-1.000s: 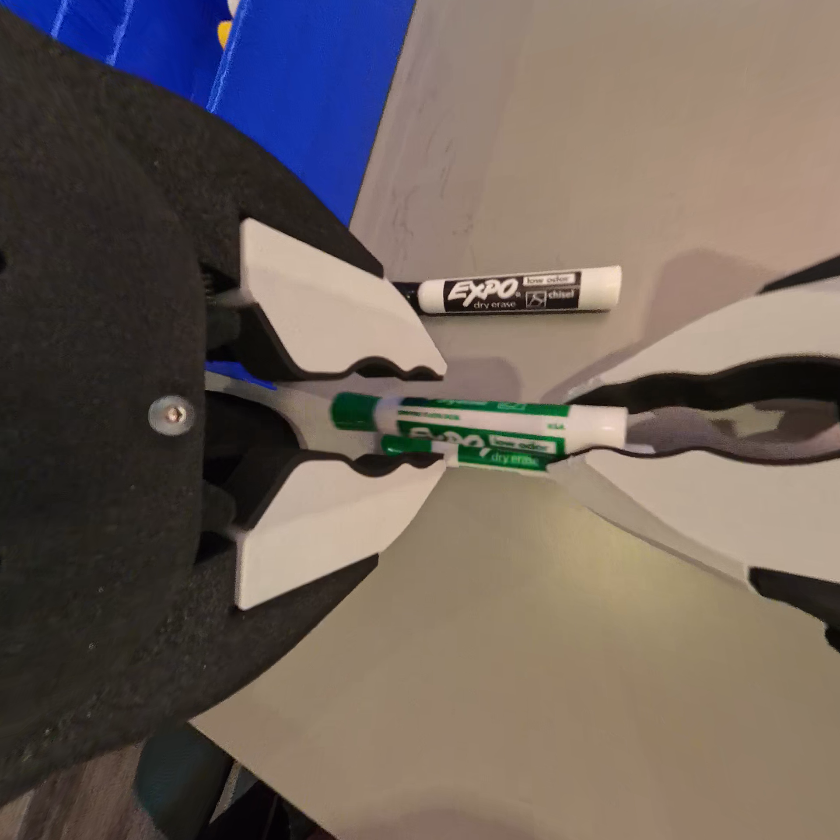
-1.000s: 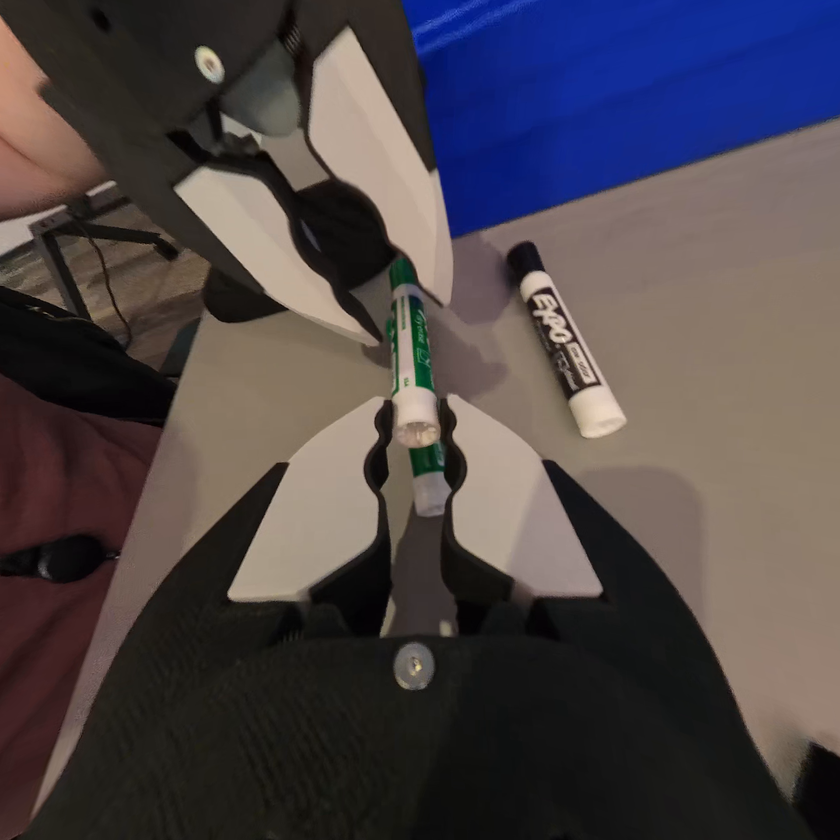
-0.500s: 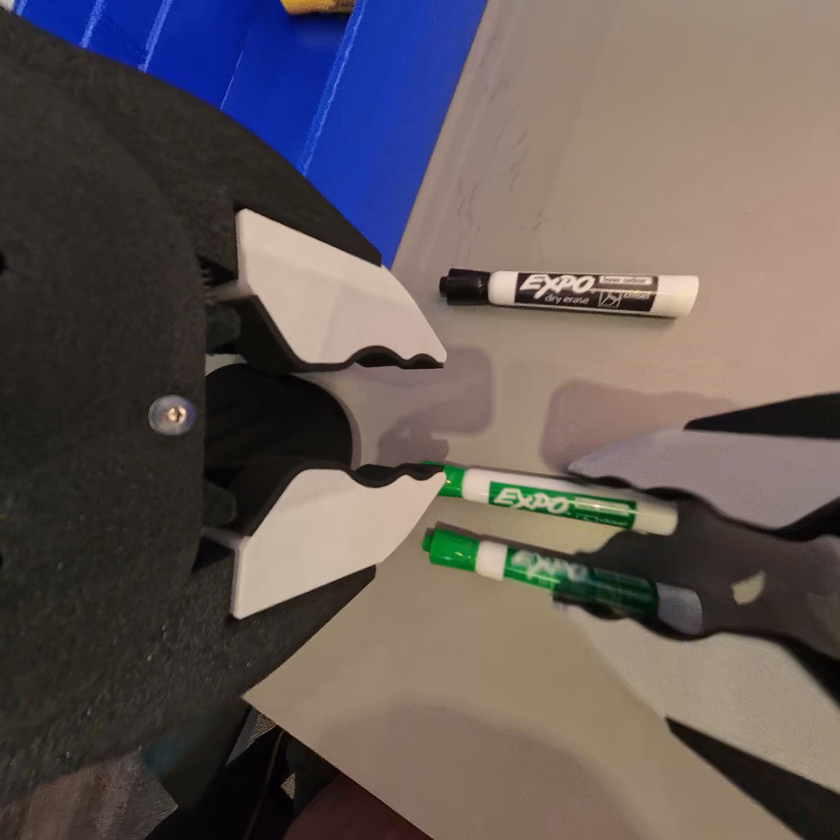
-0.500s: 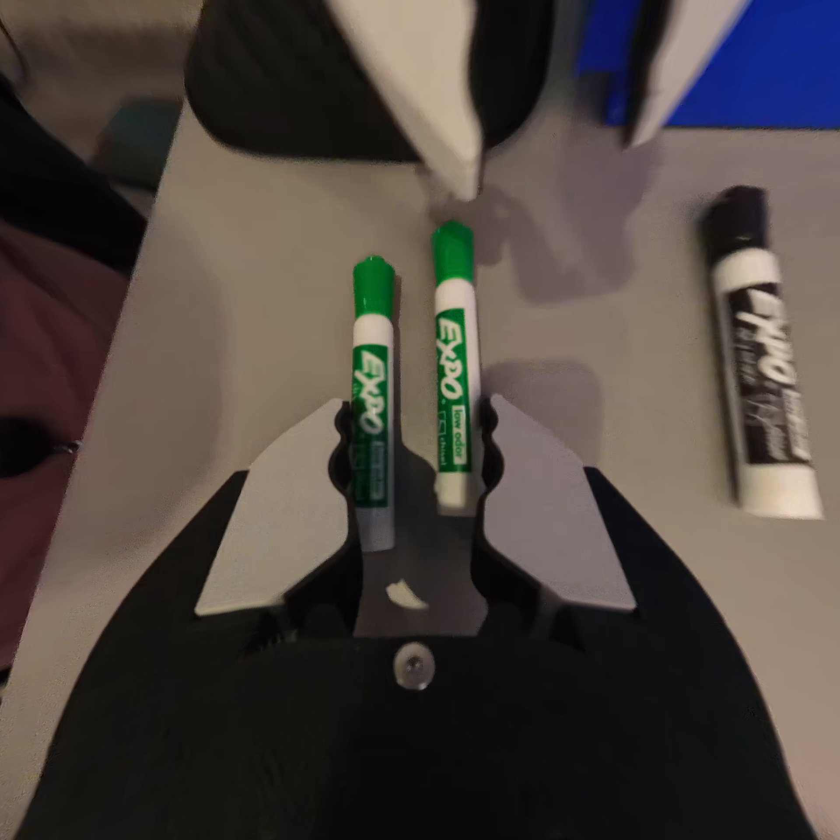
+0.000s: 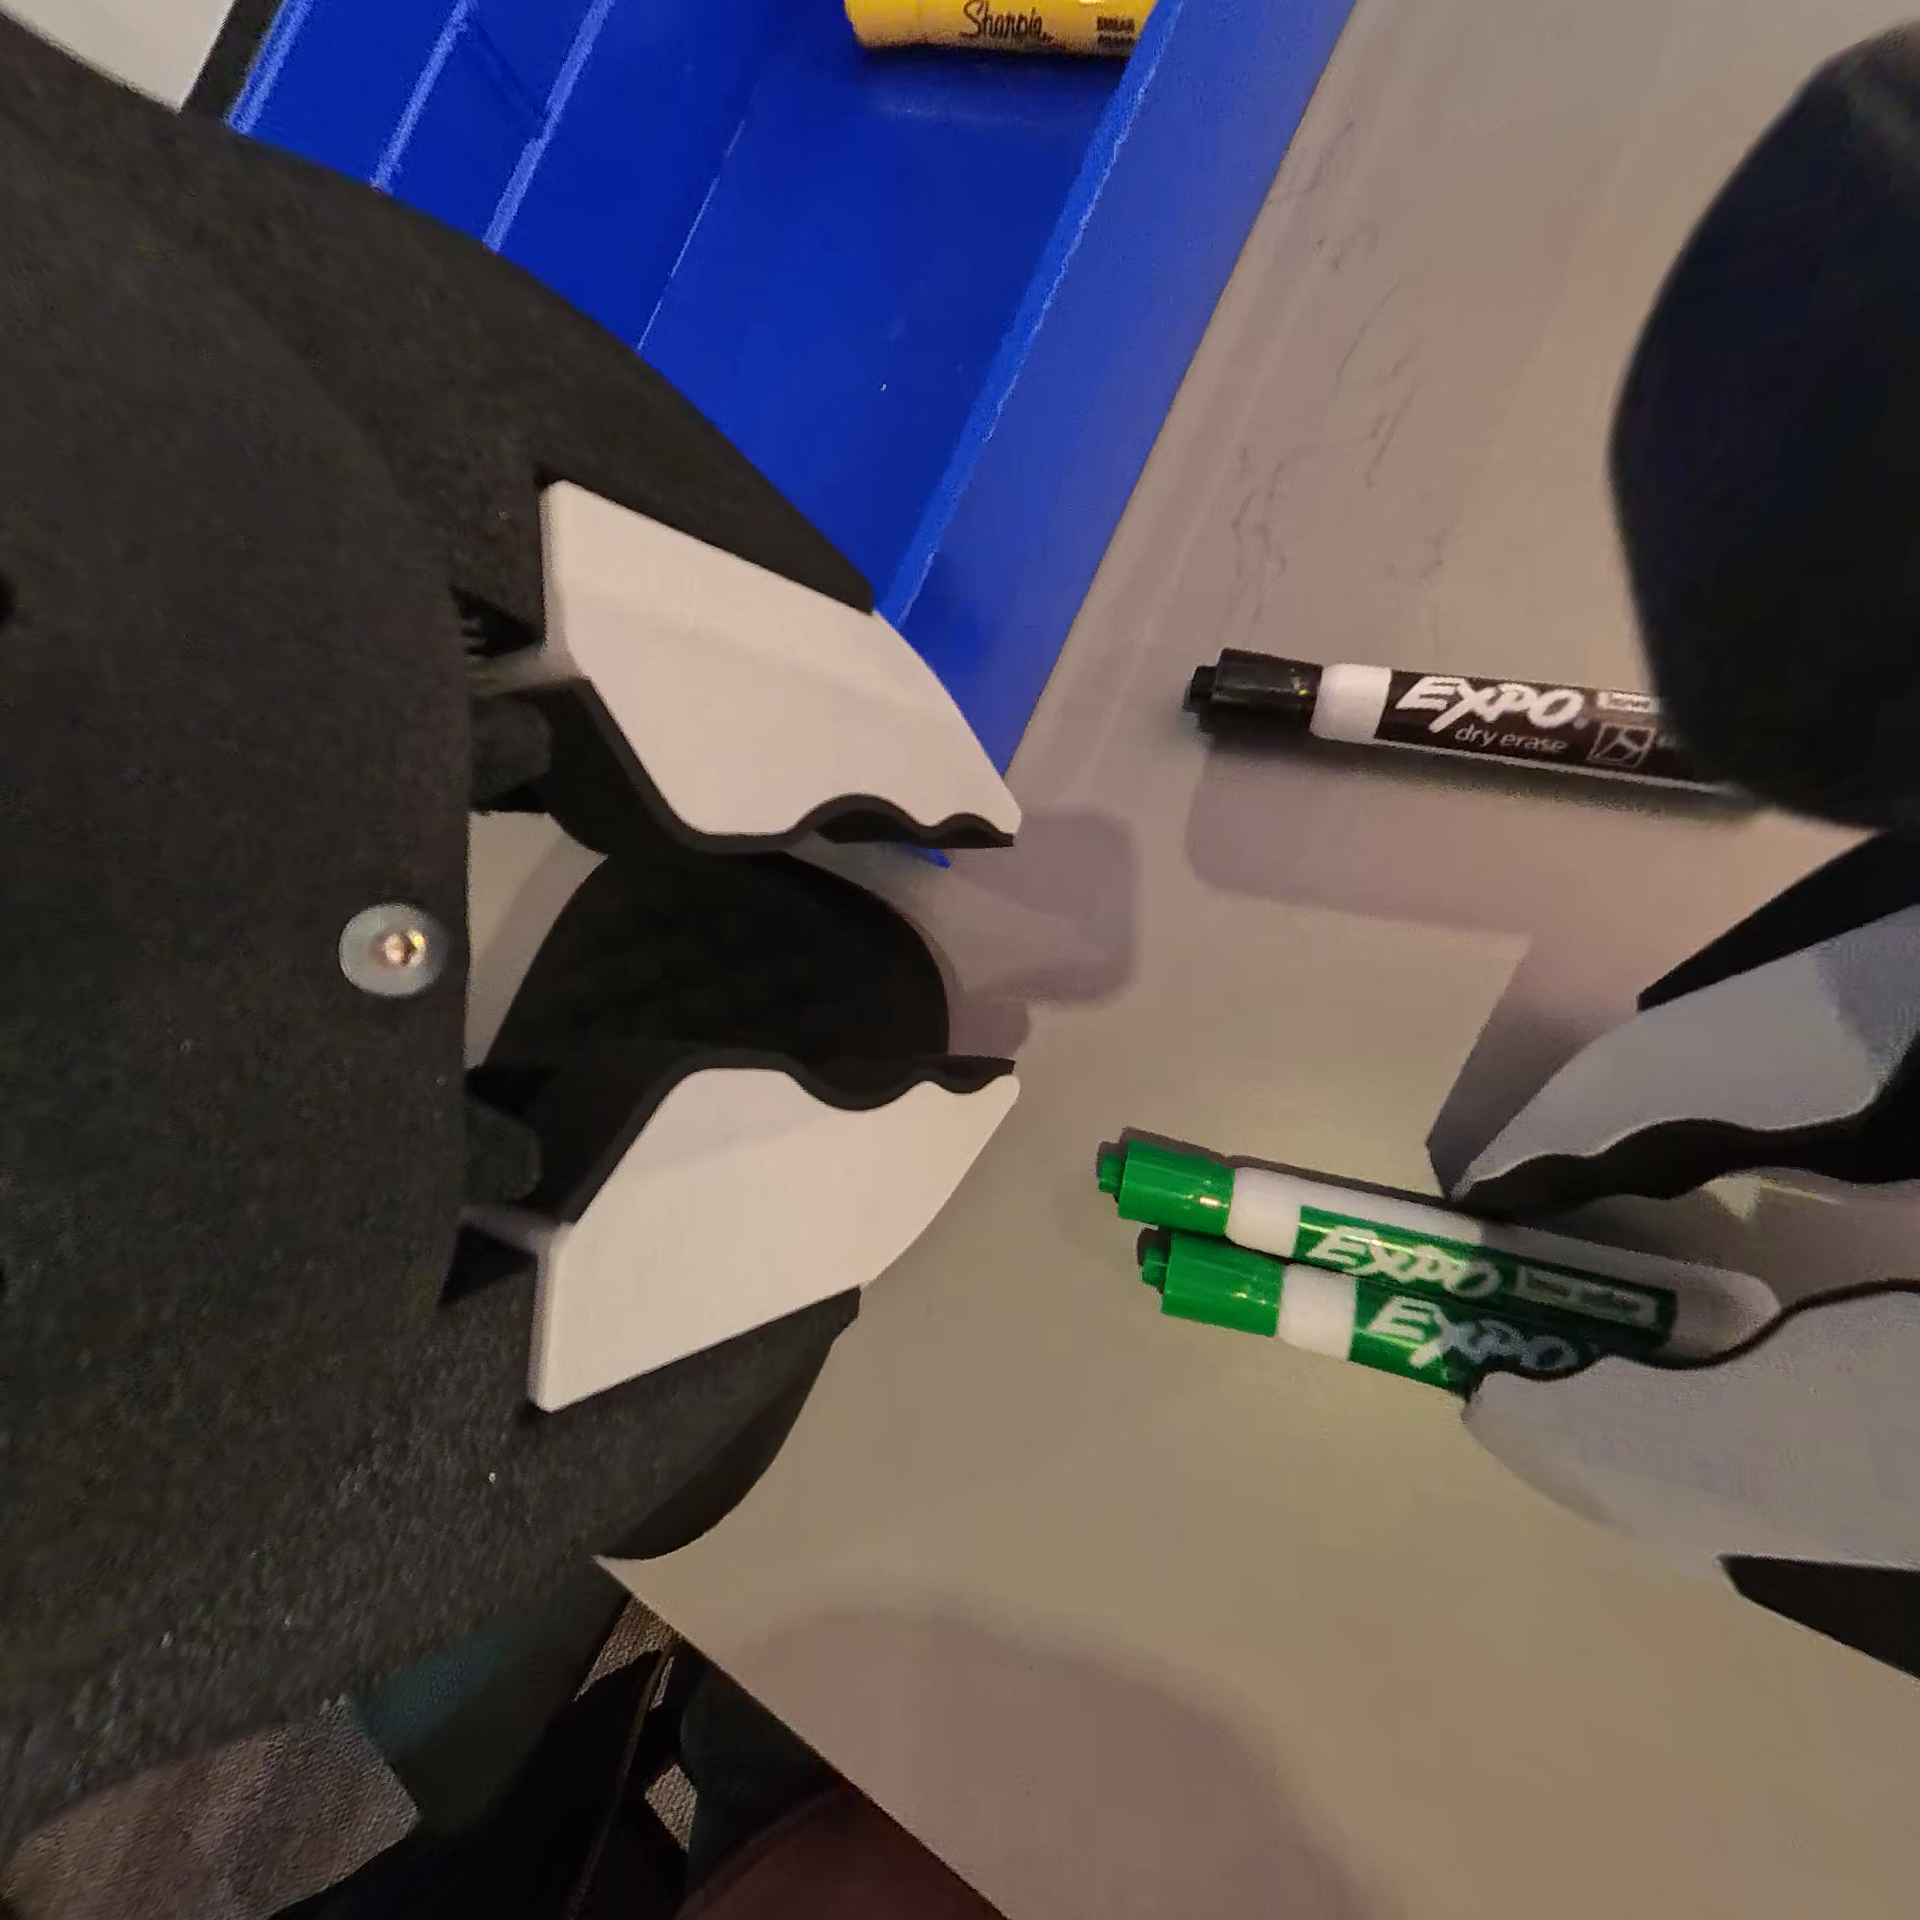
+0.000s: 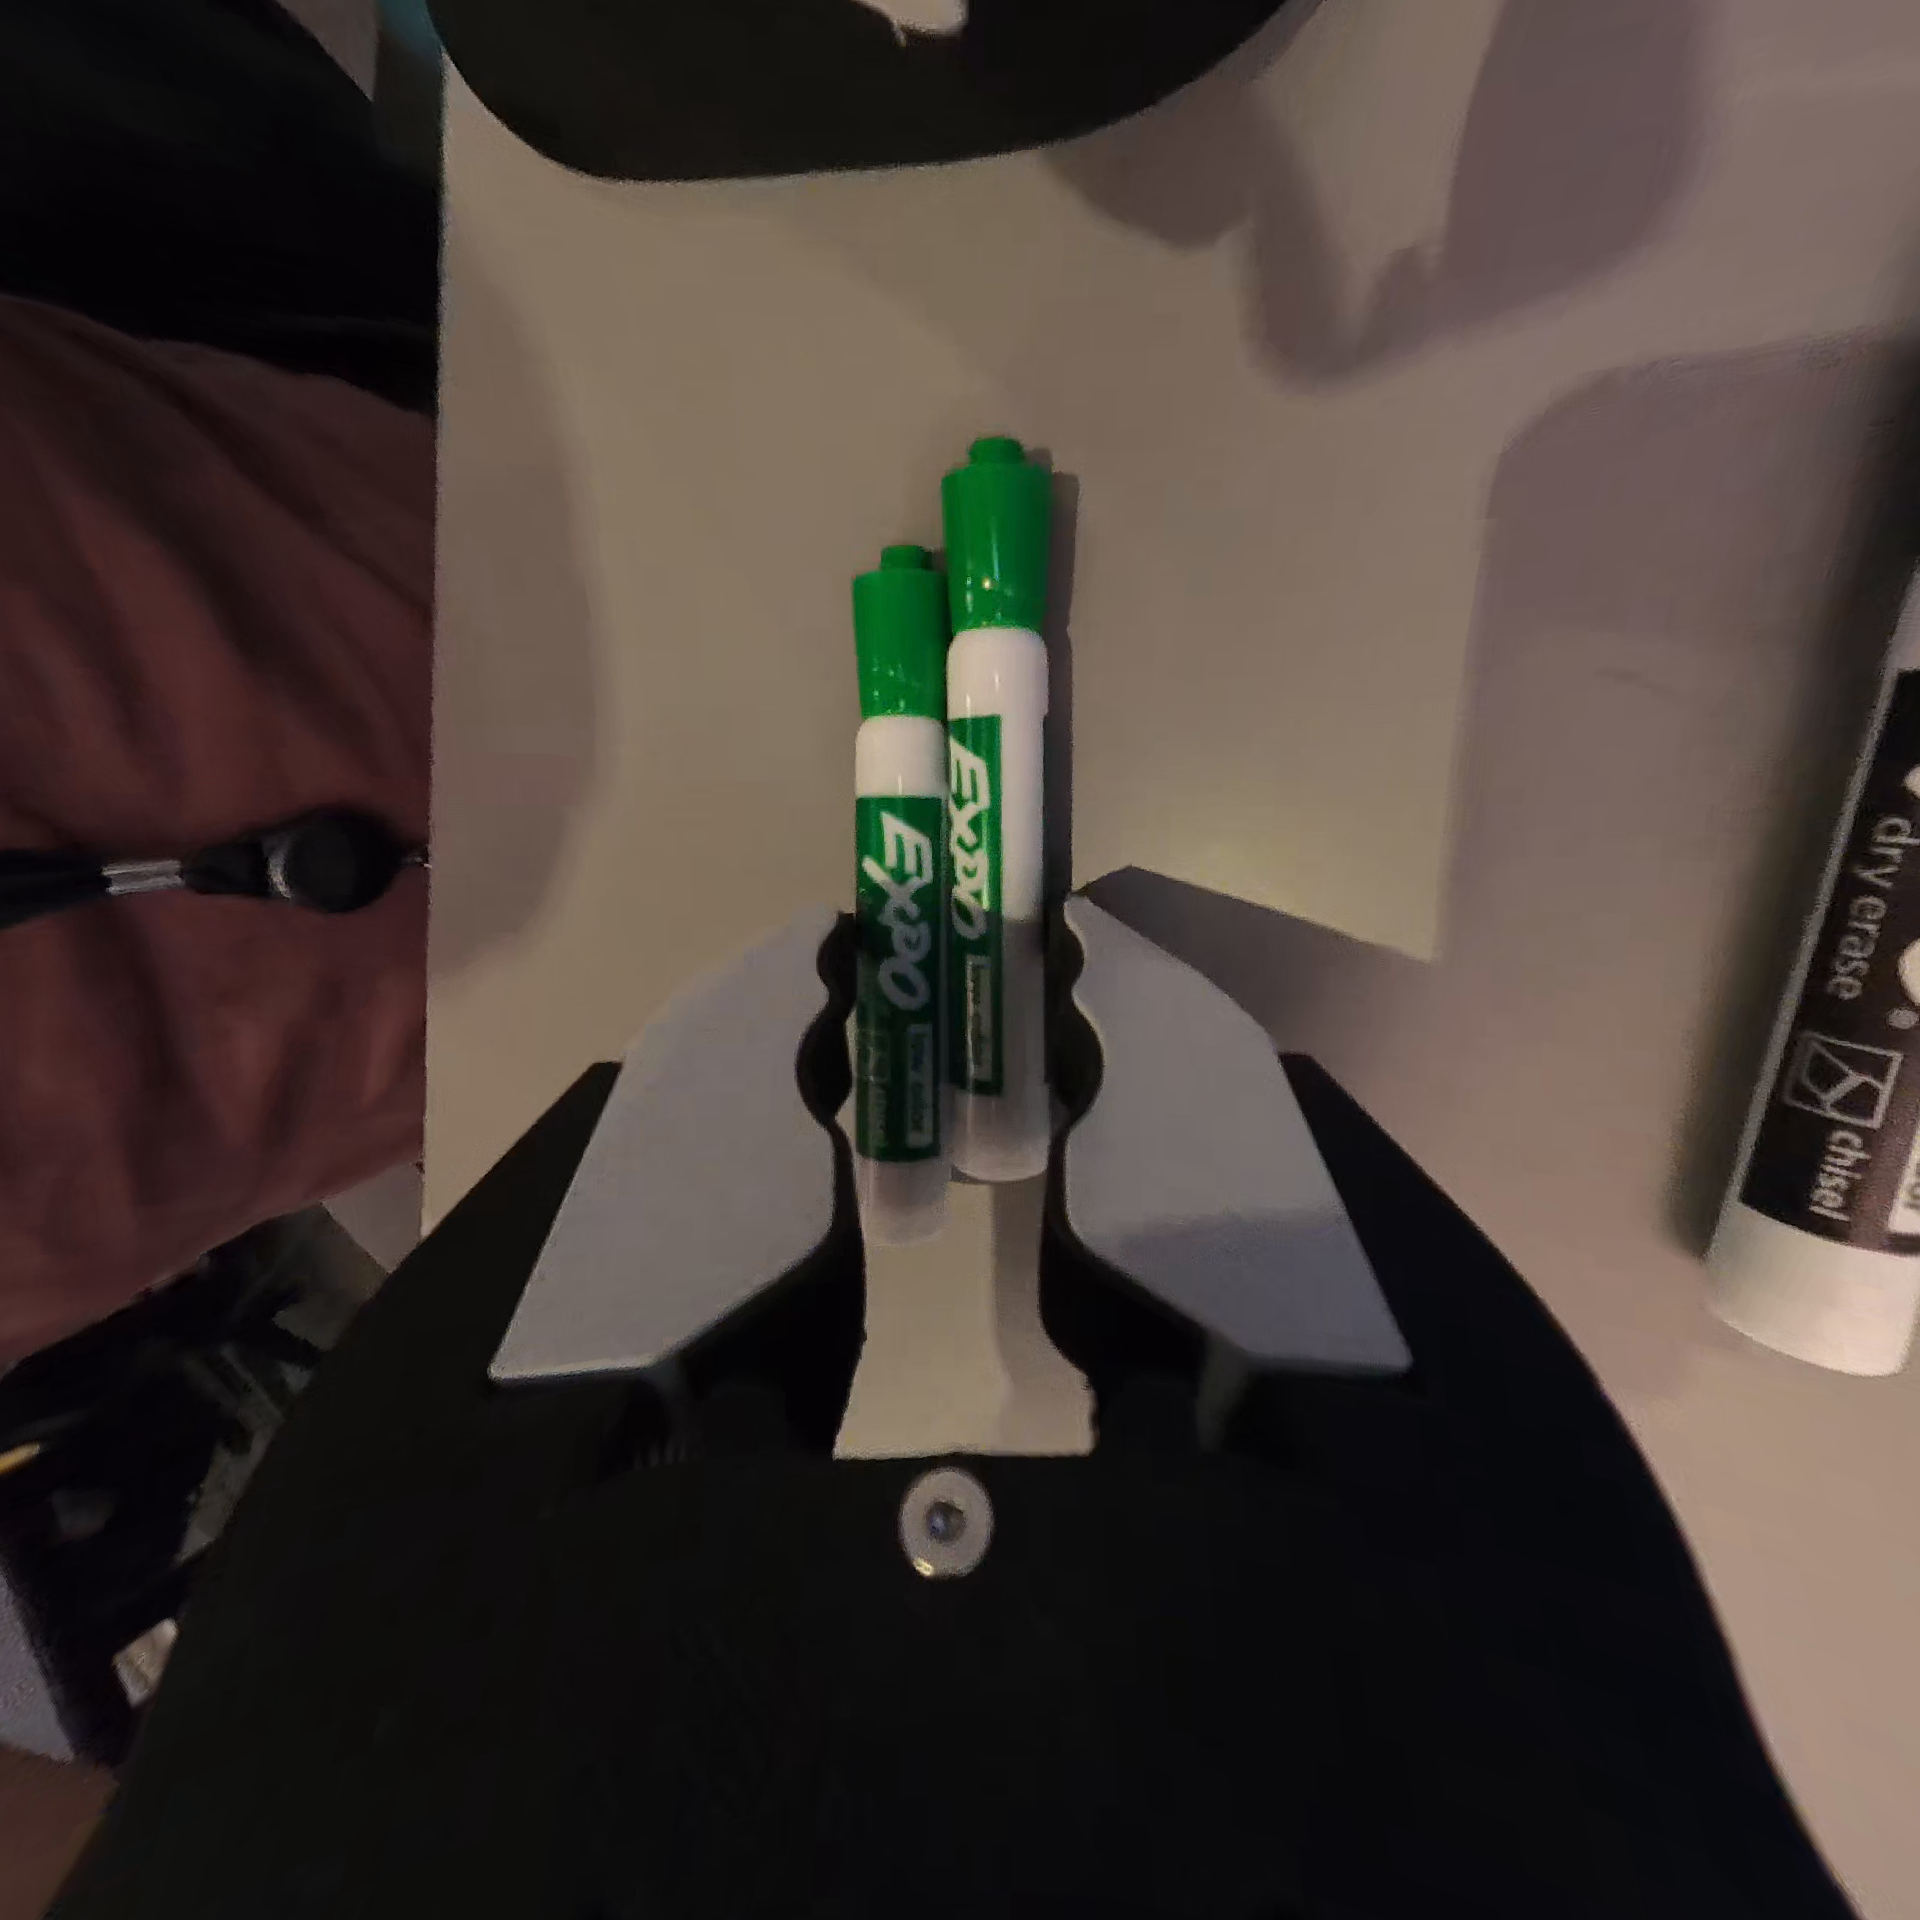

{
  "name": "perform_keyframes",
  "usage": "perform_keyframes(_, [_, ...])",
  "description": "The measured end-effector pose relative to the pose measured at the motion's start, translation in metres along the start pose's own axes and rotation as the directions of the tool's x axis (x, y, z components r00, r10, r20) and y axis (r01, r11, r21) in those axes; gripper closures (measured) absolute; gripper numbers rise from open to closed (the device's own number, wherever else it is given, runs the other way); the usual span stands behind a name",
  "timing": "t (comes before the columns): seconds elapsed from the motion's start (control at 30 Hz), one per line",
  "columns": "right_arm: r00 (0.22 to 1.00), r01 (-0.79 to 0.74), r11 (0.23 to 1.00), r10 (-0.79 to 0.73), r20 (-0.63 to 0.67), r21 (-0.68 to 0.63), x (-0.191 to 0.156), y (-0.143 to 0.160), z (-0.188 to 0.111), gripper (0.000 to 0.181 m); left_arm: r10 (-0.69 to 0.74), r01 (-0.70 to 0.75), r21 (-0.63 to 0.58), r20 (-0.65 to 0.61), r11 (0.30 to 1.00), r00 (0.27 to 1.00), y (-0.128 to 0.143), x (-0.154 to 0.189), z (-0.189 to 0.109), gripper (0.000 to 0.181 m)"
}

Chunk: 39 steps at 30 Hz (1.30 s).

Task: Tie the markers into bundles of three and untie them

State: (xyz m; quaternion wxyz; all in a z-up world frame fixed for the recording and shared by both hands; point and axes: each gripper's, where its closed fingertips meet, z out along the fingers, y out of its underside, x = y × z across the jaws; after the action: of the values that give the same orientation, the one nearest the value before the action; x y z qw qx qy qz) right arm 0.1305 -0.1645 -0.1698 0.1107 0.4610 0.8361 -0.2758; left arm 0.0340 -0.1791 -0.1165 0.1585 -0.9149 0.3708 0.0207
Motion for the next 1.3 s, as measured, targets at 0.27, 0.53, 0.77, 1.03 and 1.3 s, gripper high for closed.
perform_keyframes(0.27, [0.947,0.118,0.982,-0.156,-0.282,-0.145,-0.003,0.008,0.007,0.143,-0.010,0.011,-0.021,0.039,1.000,0.999,0.022,0.004,-0.008,0.144])
perform_keyframes(0.53, [0.953,0.055,0.993,-0.083,-0.292,-0.103,-0.007,0.009,0.007,0.144,-0.005,0.006,-0.031,0.052,0.999,0.999,0.028,0.004,-0.011,0.146])
perform_keyframes(0.77, [0.915,0.034,0.984,-0.100,-0.390,-0.173,-0.010,0.016,0.009,0.143,0.036,-0.032,-0.067,0.065,0.997,0.997,0.029,0.006,-0.010,0.148])
perform_keyframes(1.03, [0.929,-0.034,0.991,-0.017,-0.370,-0.131,-0.003,0.027,-0.001,0.144,0.053,-0.048,-0.069,0.064,0.996,0.997,0.028,0.005,-0.012,0.148])
perform_keyframes(1.3, [0.933,-0.053,0.989,0.001,-0.359,-0.136,0.009,0.043,-0.015,0.143,0.062,-0.057,-0.065,0.069,0.996,0.996,0.028,0.005,-0.016,0.149])
